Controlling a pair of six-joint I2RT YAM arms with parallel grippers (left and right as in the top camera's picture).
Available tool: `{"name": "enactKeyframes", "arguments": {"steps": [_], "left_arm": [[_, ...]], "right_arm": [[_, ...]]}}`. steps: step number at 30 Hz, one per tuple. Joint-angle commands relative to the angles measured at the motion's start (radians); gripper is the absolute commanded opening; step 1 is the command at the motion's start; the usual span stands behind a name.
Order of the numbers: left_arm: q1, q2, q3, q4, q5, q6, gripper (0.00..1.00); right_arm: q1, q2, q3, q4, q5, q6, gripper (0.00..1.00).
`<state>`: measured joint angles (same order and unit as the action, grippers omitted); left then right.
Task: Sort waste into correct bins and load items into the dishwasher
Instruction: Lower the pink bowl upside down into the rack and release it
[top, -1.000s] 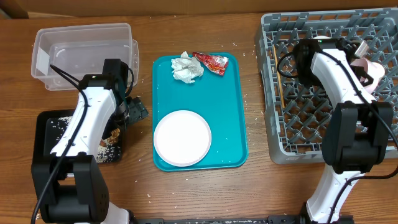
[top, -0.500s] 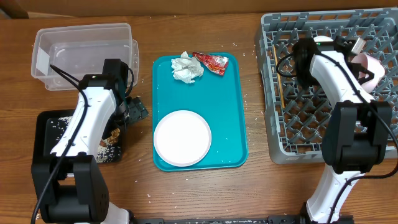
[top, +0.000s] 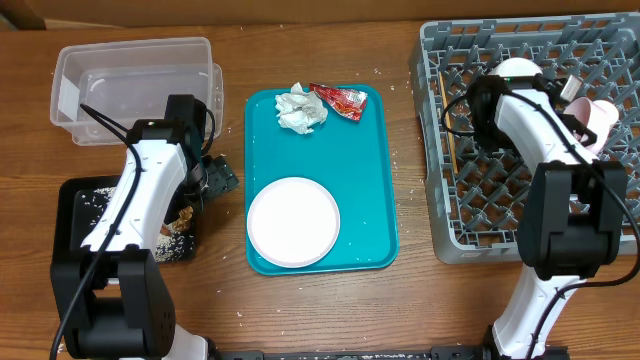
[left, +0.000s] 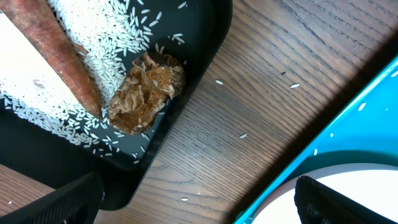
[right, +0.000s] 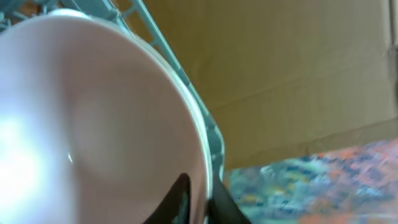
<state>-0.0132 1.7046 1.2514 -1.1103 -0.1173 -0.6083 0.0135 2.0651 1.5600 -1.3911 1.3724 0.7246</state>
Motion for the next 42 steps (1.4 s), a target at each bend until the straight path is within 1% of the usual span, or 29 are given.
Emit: {"name": "enactKeyframes", "arguments": {"steps": [1, 4, 11, 14, 18, 21, 22, 24, 26, 28, 29, 32, 33, 35, 39, 40, 42], "left_arm": [[0.002, 0.010, 0.000, 0.001, -0.013, -0.020, 1.00], [0.002, 0.010, 0.000, 0.001, -0.013, -0.020, 1.00], [0.002, 0.010, 0.000, 0.001, -0.013, -0.020, 1.00], [0.002, 0.010, 0.000, 0.001, -0.013, -0.020, 1.00], [0.002, 0.010, 0.000, 0.001, -0.013, -0.020, 1.00], [0.002, 0.010, 0.000, 0.001, -0.013, -0.020, 1.00], [0.002, 0.010, 0.000, 0.001, -0.013, -0.020, 1.00], [0.002, 0.010, 0.000, 0.001, -0.013, -0.020, 1.00], [0.002, 0.010, 0.000, 0.001, -0.013, -0.020, 1.00], [0.002, 0.010, 0.000, 0.001, -0.013, -0.020, 1.00], [0.002, 0.010, 0.000, 0.002, -0.013, -0.020, 1.00], [0.002, 0.010, 0.000, 0.001, -0.013, -0.020, 1.00], [0.002, 0.010, 0.000, 0.001, -0.013, -0.020, 1.00], [0.002, 0.010, 0.000, 0.001, -0.013, -0.020, 1.00], [0.002, 0.010, 0.000, 0.004, -0.013, -0.020, 1.00], [0.002, 0.010, 0.000, 0.008, -0.013, -0.020, 1.00], [0.002, 0.010, 0.000, 0.012, -0.013, -0.020, 1.00]], "right_arm": [[-0.002, -0.033, 0.043, 0.014, -0.275, 0.030, 0.04], [0.004, -0.064, 0.060, 0.019, -0.333, 0.030, 0.04], [0.057, -0.134, 0.063, 0.013, -0.397, 0.000, 0.04], [0.060, -0.158, 0.064, 0.026, -0.473, 0.000, 0.05], [0.060, -0.185, 0.086, 0.024, -0.572, -0.005, 0.16], [0.060, -0.205, 0.122, 0.016, -0.650, -0.042, 0.22], [0.060, -0.212, 0.137, 0.016, -0.681, -0.059, 0.29], [0.060, -0.224, 0.171, 0.018, -0.748, -0.095, 0.39], [0.059, -0.231, 0.210, 0.016, -0.823, -0.131, 0.52], [0.059, -0.237, 0.245, 0.014, -0.896, -0.157, 0.75], [0.059, -0.239, 0.263, 0.008, -0.923, -0.157, 0.82], [0.059, -0.245, 0.319, -0.008, -0.963, -0.156, 0.86], [0.059, -0.247, 0.339, -0.012, -0.971, -0.156, 0.89], [0.059, -0.254, 0.377, -0.016, -0.982, -0.157, 1.00], [0.045, -0.259, 0.422, 0.001, -0.982, -0.157, 1.00], [0.036, -0.259, 0.422, 0.013, -0.981, -0.157, 0.95], [0.014, -0.256, 0.421, 0.035, -0.982, -0.157, 0.71]]}}
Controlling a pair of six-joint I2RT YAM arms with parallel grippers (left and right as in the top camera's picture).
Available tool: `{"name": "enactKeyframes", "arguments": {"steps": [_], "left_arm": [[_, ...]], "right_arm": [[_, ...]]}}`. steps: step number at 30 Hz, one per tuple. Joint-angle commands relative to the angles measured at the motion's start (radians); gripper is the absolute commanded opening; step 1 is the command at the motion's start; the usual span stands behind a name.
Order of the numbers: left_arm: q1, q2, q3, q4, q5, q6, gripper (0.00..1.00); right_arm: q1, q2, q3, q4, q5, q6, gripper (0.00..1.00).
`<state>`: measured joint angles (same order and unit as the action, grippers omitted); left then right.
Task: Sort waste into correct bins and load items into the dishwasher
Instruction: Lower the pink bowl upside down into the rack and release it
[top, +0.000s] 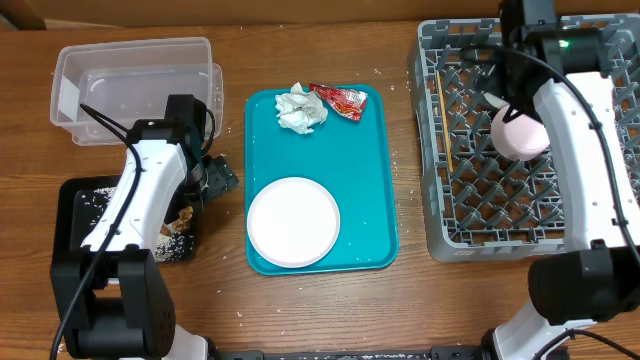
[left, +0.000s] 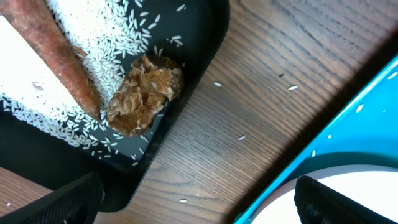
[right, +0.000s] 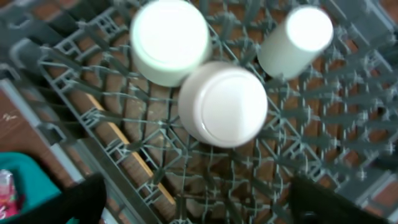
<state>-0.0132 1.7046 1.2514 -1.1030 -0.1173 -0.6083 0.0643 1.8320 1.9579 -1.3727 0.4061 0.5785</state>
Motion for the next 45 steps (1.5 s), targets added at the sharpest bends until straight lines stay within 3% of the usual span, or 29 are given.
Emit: {"name": "enactKeyframes", "arguments": {"steps": [1, 4, 5, 13, 19, 31, 45], "left_arm": [[0.002, 0.010, 0.000, 0.004, -0.013, -0.020, 1.00], [0.002, 0.010, 0.000, 0.005, -0.013, -0.020, 1.00], [0.002, 0.010, 0.000, 0.005, -0.013, -0.020, 1.00], [0.002, 0.010, 0.000, 0.005, -0.013, -0.020, 1.00], [0.002, 0.010, 0.000, 0.005, -0.013, -0.020, 1.00], [0.002, 0.010, 0.000, 0.005, -0.013, -0.020, 1.00], [0.002, 0.010, 0.000, 0.008, -0.013, -0.020, 1.00]], "right_arm": [[-0.049, -0.023, 0.020, 0.031, -0.016, -0.011, 0.56], [-0.091, -0.023, 0.002, 0.089, -0.016, -0.010, 0.10], [-0.105, -0.023, -0.009, 0.110, -0.019, -0.010, 0.04], [-0.185, 0.005, -0.135, 0.273, -0.119, -0.011, 0.04], [-0.188, 0.066, -0.223, 0.398, -0.199, -0.090, 0.04], [-0.195, 0.206, -0.231, 0.423, -0.206, -0.089, 0.04], [-0.196, 0.210, -0.221, 0.410, -0.206, -0.089, 0.04]]}}
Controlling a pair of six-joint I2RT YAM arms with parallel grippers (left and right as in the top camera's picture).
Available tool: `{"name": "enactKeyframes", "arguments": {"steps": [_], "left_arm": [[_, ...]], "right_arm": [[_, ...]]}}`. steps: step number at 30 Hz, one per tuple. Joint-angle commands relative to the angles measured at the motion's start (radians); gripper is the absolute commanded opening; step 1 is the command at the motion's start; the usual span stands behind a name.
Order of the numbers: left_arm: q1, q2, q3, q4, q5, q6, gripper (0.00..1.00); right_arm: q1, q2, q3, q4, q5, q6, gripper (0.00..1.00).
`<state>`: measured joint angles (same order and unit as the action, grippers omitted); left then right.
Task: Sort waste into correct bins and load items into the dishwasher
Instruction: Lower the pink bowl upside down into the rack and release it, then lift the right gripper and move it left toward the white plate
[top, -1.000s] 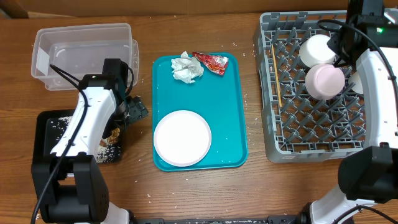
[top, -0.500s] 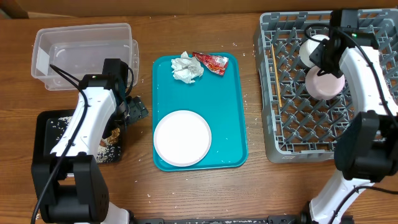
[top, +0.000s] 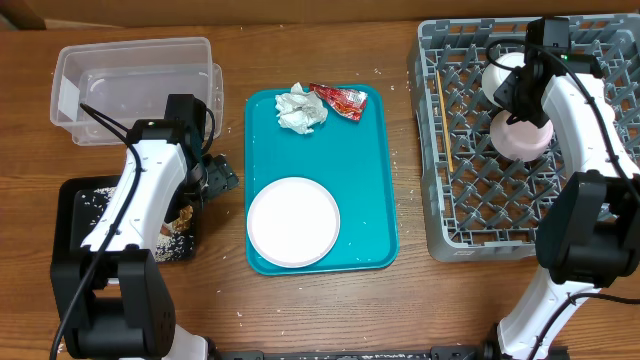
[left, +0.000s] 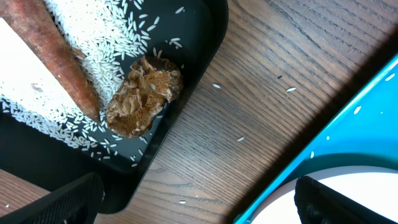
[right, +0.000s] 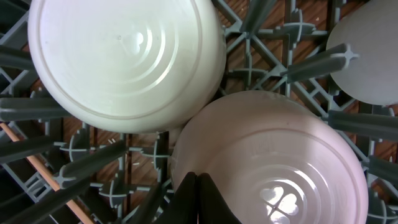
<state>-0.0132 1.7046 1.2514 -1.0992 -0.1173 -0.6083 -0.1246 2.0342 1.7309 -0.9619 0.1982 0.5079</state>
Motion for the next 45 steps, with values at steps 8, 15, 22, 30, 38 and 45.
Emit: {"name": "enactKeyframes", "arguments": {"steps": [8, 15, 22, 30, 38, 45], "left_arm": [[0.002, 0.010, 0.000, 0.005, -0.013, -0.020, 1.00], [0.002, 0.010, 0.000, 0.005, -0.013, -0.020, 1.00], [0.002, 0.010, 0.000, 0.005, -0.013, -0.020, 1.00], [0.002, 0.010, 0.000, 0.005, -0.013, -0.020, 1.00], [0.002, 0.010, 0.000, 0.005, -0.013, -0.020, 1.00], [0.002, 0.010, 0.000, 0.005, -0.013, -0.020, 1.00]], "right_arm": [[-0.008, -0.072, 0.040, 0.039, -0.035, -0.019, 0.06], [-0.008, -0.060, 0.036, 0.241, -0.035, -0.019, 0.17], [-0.008, 0.008, 0.036, 0.401, -0.036, -0.019, 0.20], [-0.009, 0.105, 0.036, 0.487, -0.035, -0.068, 0.20], [-0.009, 0.123, 0.036, 0.504, -0.035, -0.068, 0.20], [-0.009, 0.099, 0.038, 0.481, -0.035, -0.071, 0.17]]}}
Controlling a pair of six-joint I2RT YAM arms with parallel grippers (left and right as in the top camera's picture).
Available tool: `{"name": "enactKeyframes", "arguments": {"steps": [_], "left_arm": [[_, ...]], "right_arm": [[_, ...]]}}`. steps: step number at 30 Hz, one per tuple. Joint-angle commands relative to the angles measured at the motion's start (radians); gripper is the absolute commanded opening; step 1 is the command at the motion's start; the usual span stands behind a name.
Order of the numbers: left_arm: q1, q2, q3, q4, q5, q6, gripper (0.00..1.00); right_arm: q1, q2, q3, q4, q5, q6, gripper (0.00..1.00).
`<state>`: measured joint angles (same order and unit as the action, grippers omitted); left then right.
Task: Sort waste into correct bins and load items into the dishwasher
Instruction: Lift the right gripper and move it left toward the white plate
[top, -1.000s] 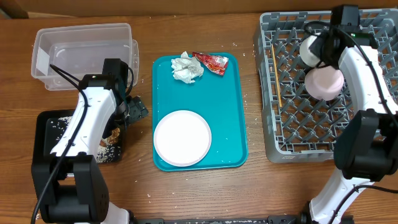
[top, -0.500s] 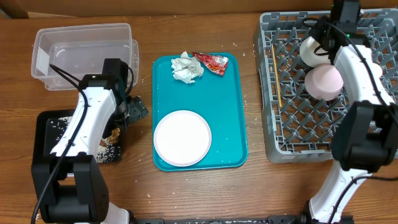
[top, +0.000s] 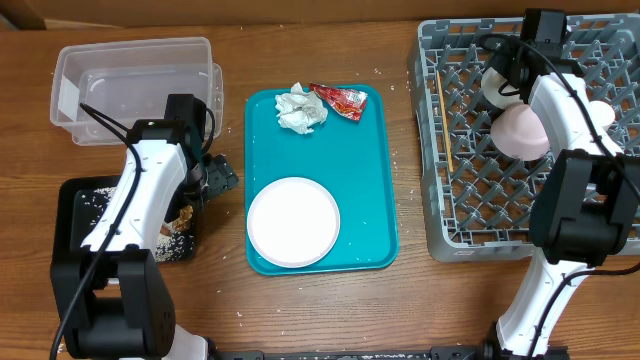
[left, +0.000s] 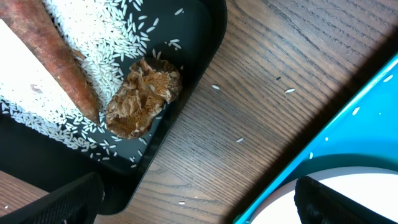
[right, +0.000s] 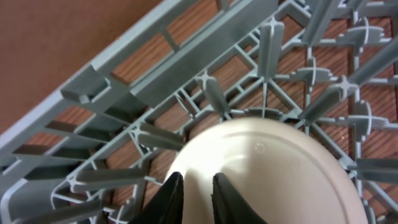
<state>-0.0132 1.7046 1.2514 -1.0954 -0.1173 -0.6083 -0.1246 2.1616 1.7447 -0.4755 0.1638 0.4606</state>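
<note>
My right gripper (top: 505, 70) (right: 196, 183) is low over the upturned cream bowl (top: 497, 85) (right: 273, 174) at the back of the grey dish rack (top: 430, 150). Its fingers stand a narrow gap apart with only bowl surface behind them. A pink bowl (top: 520, 130) lies upside down just in front of the cream one. My left gripper (top: 212, 175) (left: 199, 205) hangs wide open and empty over bare wood between the black tray (top: 75, 190) (left: 205, 37) and the teal tray (top: 320, 150) (left: 373, 106). The teal tray carries a white plate (top: 293, 222) (left: 336, 186), a crumpled tissue (top: 300, 108) and a red wrapper (top: 338, 100).
The black tray holds rice, a carrot (left: 56, 59) and a brown lump (left: 143, 96). A clear plastic bin (top: 135, 90) stands at the back left. A thin wooden stick (top: 445, 120) lies along the rack's left side. Rice grains are scattered on the wood.
My right gripper has moved from the seam between the two bowls to the back, over the cream bowl, and its fingers have parted slightly. The left arm and both trays are unchanged.
First my right gripper was shut on the pink bowl's rim at the rack's right side. Then the bowl lay upside down in the rack with the gripper open high above. Then it was shut, low against the pink bowl, and now sits over the cream bowl. The left arm stayed still.
</note>
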Motion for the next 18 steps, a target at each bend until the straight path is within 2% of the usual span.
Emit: {"name": "enactKeyframes", "arguments": {"steps": [1, 8, 13, 16, 18], "left_arm": [[0.002, 0.010, 0.000, 0.001, -0.013, -0.020, 1.00], [0.002, 0.010, 0.000, 0.001, -0.013, -0.020, 1.00], [0.002, 0.010, 0.000, 0.001, -0.013, -0.020, 1.00], [0.002, 0.010, 0.000, 0.001, -0.014, -0.020, 1.00], [0.002, 0.010, 0.000, 0.001, -0.013, -0.020, 1.00]], "right_arm": [[-0.009, -0.043, 0.024, -0.010, -0.001, -0.024, 0.17], [-0.006, -0.212, 0.024, -0.083, -0.009, -0.024, 0.20], [-0.004, -0.348, 0.024, -0.274, -0.024, -0.022, 0.27], [-0.004, -0.395, 0.024, -0.383, -0.153, -0.021, 0.32], [-0.003, -0.410, 0.024, -0.452, -0.338, -0.035, 0.39]]}}
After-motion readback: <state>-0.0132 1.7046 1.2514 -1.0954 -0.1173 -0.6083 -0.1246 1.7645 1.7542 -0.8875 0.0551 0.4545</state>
